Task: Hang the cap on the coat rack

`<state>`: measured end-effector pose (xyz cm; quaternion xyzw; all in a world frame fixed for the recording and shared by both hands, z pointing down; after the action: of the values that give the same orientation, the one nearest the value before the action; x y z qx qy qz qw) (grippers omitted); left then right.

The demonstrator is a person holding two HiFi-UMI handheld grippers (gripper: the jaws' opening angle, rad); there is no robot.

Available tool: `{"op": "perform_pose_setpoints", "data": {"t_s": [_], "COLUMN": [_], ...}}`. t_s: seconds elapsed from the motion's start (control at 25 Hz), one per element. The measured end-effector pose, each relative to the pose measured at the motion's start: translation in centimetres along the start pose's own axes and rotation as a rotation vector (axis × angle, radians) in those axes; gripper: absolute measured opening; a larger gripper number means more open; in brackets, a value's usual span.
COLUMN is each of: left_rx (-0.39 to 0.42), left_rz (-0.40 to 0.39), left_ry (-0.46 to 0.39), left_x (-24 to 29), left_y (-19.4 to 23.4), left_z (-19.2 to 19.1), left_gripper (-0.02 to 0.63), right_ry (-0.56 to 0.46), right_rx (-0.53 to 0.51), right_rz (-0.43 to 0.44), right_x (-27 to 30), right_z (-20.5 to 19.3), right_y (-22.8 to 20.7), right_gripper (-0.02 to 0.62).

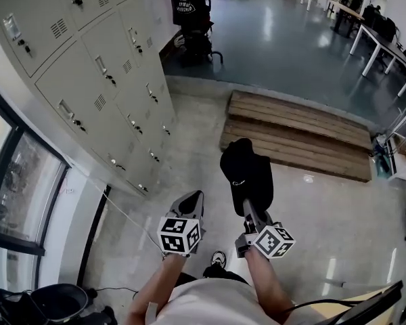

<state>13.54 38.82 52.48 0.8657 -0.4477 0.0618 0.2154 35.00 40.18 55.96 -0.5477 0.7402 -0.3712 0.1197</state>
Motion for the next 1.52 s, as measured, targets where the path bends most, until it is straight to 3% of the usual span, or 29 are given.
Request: {"op": "perform_pose_setpoints", "data": {"t_s": [0.88,1.08,1.28,1.4,1.52], "left_rx": [-0.021,-0.031,0.008,-0.03,-0.012], "left_rz": [0.031,0.016,-0.05,-0.089,-0.07], "left_ry": [-0.057,-0.072,-0.112,-0.142,-0.132], "left_x": [3.8,5.8,8.2,9.8,11.3], "left_y": [2.9,5.1,8.0,10.1,12.5], "left_z": [3.0,4.0,6.4,8.2,10.2], "left_gripper": [0.003,0.003,0.003,0.003,0.003], "right_ry": [0.037,0.03,0.03,0.03,0.018], "right_rx": [-0.035,-0.042,-0.057,-0.059,-0.069], "right_rz": [0.036,0.027,0.02,0.021,0.027], "right_x": [4.7,7.7,11.7,14.6,17.5], "right_z": [2.6,3.1,3.6,4.3,5.3], "right_y": [-0.6,-0.6,0.2,0.8,1.9], "right_gripper": [0.018,0.018,0.018,0.018,0.018]}}
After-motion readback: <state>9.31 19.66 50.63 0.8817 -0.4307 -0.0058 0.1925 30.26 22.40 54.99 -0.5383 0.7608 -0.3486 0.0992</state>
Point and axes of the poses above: the fingertips, and each gripper's own axes: x forward along the fingers, y to its left, z out of its top, the point moved 7 cm from there along -x, backward along the fingers, and after that the axes turned 11 degrees about -z, right-handed, at the moved point
